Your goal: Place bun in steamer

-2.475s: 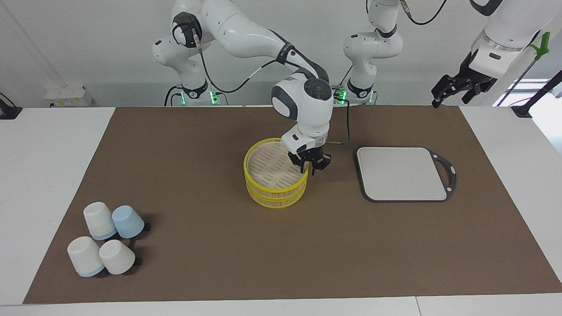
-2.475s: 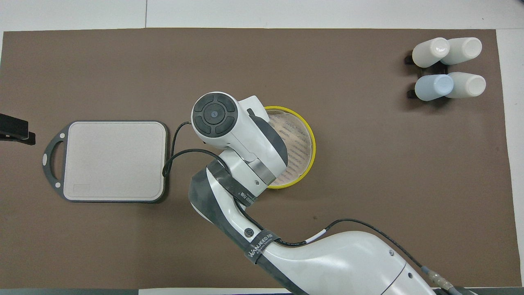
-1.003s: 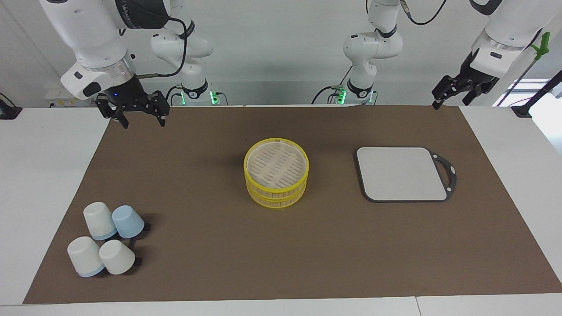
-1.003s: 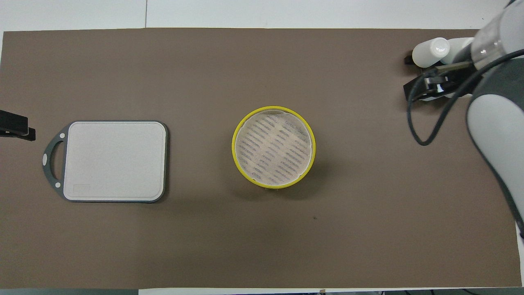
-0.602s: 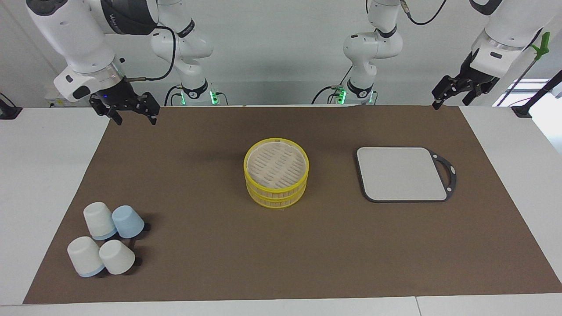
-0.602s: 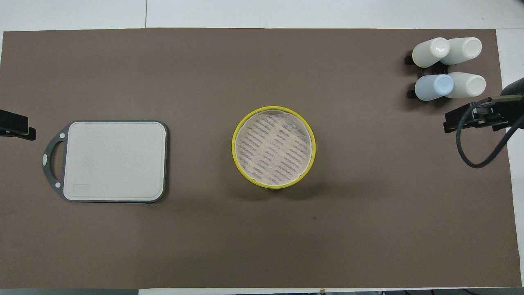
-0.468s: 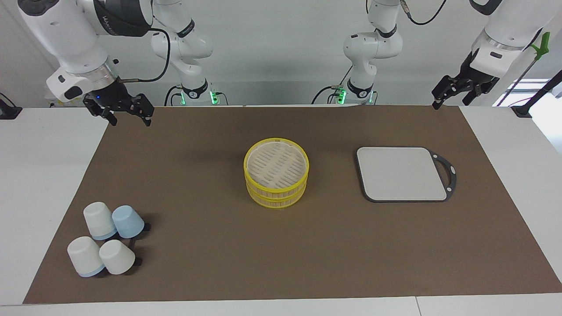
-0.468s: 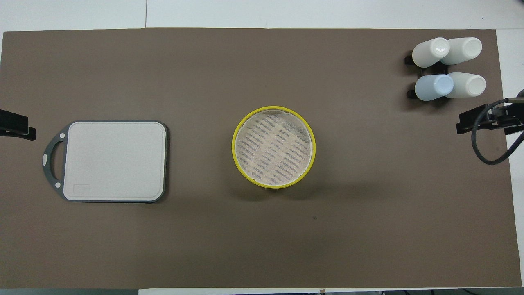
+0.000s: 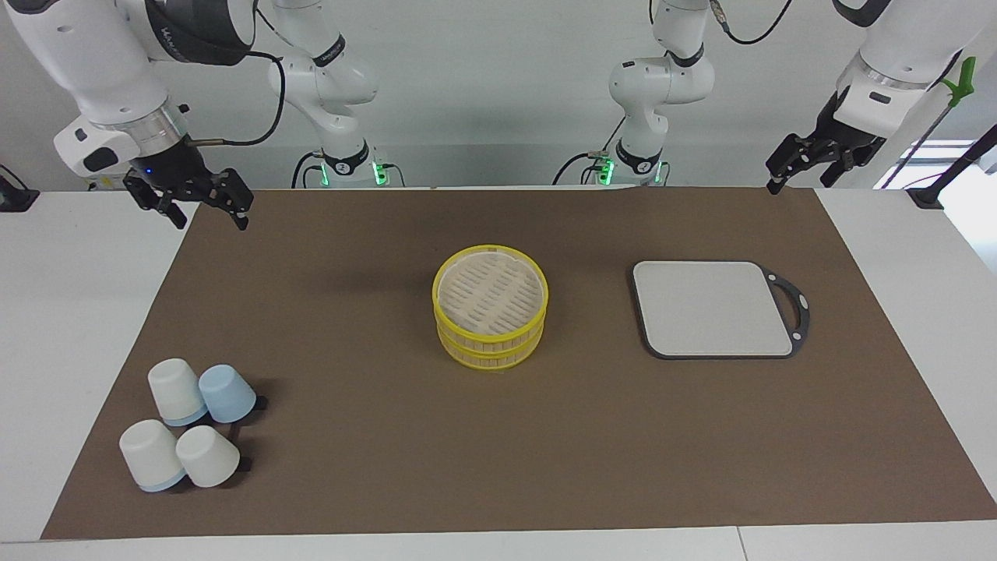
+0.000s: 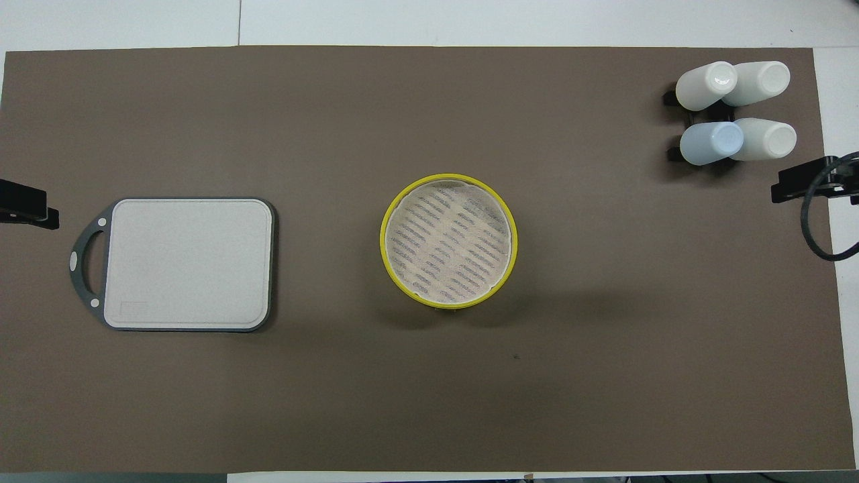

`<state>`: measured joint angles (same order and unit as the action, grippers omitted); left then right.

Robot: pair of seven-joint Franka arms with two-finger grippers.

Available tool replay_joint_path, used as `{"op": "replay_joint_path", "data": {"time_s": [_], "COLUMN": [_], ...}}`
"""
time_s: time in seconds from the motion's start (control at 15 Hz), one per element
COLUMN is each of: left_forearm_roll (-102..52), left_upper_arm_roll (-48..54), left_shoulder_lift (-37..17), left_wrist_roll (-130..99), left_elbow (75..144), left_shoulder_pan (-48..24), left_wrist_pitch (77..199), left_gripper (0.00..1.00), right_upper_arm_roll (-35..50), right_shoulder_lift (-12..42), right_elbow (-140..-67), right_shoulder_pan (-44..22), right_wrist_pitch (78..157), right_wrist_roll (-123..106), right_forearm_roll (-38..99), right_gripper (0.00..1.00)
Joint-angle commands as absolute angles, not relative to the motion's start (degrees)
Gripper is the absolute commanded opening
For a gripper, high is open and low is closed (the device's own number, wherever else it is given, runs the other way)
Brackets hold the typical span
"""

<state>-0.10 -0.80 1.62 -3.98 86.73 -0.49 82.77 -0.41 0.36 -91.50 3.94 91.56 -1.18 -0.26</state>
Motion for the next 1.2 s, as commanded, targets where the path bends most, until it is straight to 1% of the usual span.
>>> {"op": "replay_joint_path", "data": {"time_s": [0.0, 0.27, 1.14], "left_forearm_roll": [-1.32, -1.32, -1.32], "left_upper_arm_roll": [-0.35, -0.44, -0.44], "left_shoulder_lift": [2.99, 3.25, 3.25], "left_wrist_roll": [-3.78, -3.87, -3.78], "left_elbow": [88.59, 88.68, 88.68], "left_shoulder_pan": [0.0, 0.0, 0.35], "left_wrist_pitch": [84.02, 83.94, 83.14], "left_gripper": [1.0, 1.0, 1.0], "right_upper_arm_roll": [0.26, 0.26, 0.35], "right_shoulder_lift": [-1.14, -1.06, -1.14], "right_elbow": [-93.51, -93.43, -93.43], "right_shoulder_pan": [5.62, 5.63, 5.1], "right_wrist_pitch": [92.38, 92.37, 92.02], "right_wrist_roll": [-2.9, -6.06, -5.63], "right_forearm_roll": [0.0, -0.09, 0.18], "right_gripper": [1.0, 1.0, 1.0]}}
